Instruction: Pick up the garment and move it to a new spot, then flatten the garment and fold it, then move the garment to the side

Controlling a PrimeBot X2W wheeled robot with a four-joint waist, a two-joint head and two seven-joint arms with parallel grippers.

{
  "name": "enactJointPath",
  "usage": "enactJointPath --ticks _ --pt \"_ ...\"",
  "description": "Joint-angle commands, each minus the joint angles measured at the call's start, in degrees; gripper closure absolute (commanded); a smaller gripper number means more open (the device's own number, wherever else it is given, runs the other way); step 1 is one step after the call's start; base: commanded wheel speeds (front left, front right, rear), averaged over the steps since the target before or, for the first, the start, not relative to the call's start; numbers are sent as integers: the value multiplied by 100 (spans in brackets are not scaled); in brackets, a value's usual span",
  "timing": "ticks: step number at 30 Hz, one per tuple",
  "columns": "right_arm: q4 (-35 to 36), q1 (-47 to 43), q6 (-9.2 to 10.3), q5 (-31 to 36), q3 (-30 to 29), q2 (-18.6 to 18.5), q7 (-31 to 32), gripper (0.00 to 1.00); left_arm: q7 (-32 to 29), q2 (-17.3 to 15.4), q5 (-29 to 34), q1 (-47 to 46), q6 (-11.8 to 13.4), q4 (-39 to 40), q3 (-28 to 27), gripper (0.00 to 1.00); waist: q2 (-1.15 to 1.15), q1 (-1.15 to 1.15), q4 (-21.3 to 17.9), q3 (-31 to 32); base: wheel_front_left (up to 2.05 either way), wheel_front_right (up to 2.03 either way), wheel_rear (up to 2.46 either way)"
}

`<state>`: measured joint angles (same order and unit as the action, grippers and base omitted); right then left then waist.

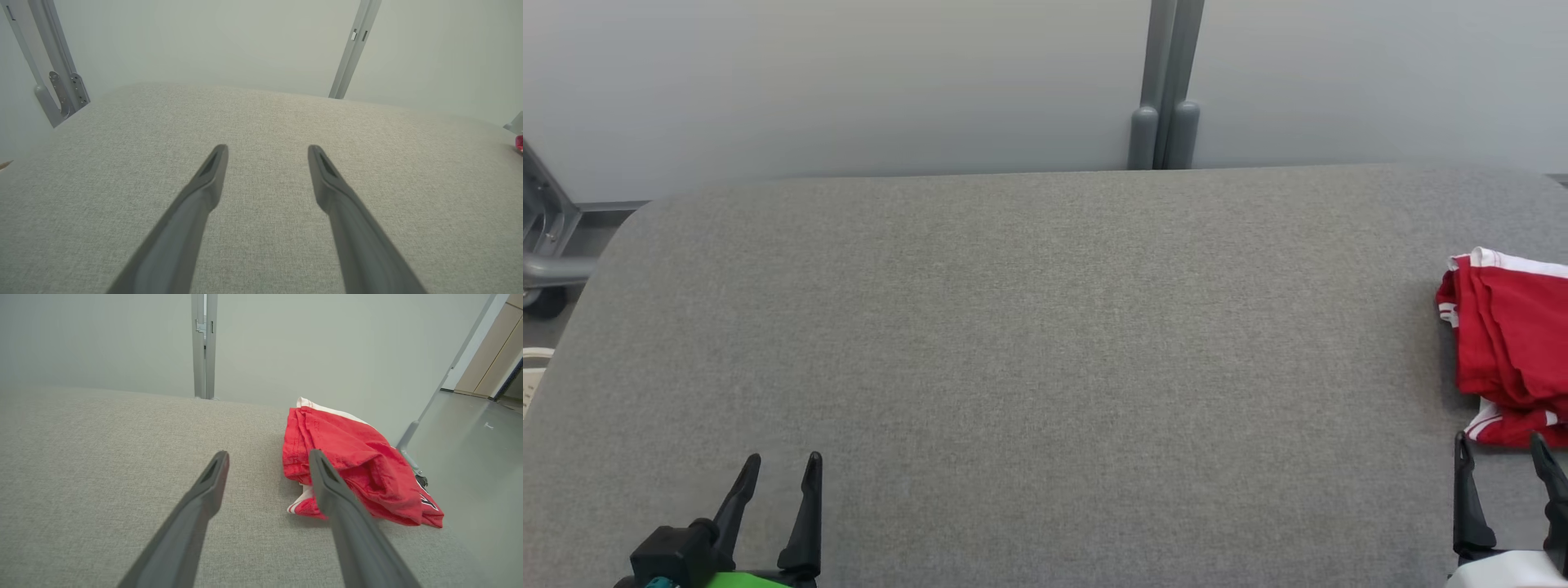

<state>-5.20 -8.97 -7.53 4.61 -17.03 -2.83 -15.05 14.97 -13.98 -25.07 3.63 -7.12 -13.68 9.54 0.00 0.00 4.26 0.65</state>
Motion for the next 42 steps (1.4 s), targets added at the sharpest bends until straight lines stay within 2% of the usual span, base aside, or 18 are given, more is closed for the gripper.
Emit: enactJointPath --ticks 1,7,14,23,27,42 --pt "-11 20 9 0 -12 -15 -15 0 26 17 42 90 -35 -15 -47 0 0 0 -180 27 0 0 0" --pt "-55 46 9 119 -6 -15 -15 0 27 60 63 171 -36 -8 -156 0 0 0 -393 29 0 0 0" --pt "-130 103 9 160 -78 -14 -16 0 26 81 58 178 -39 -13 -163 0 0 0 -462 19 0 0 0" --pt "-140 92 9 179 94 -15 -16 0 26 6 10 119 -41 -14 -103 0 0 0 -441 19 0 0 0" --pt "-145 85 0 164 345 0 -1 0 1 37 12 101 -29 -3 -98 0 0 0 -415 29 0 0 0" --pt "-123 95 1 153 416 -6 -3 0 6 22 1 70 -30 9 -101 0 0 0 -391 17 0 0 0"
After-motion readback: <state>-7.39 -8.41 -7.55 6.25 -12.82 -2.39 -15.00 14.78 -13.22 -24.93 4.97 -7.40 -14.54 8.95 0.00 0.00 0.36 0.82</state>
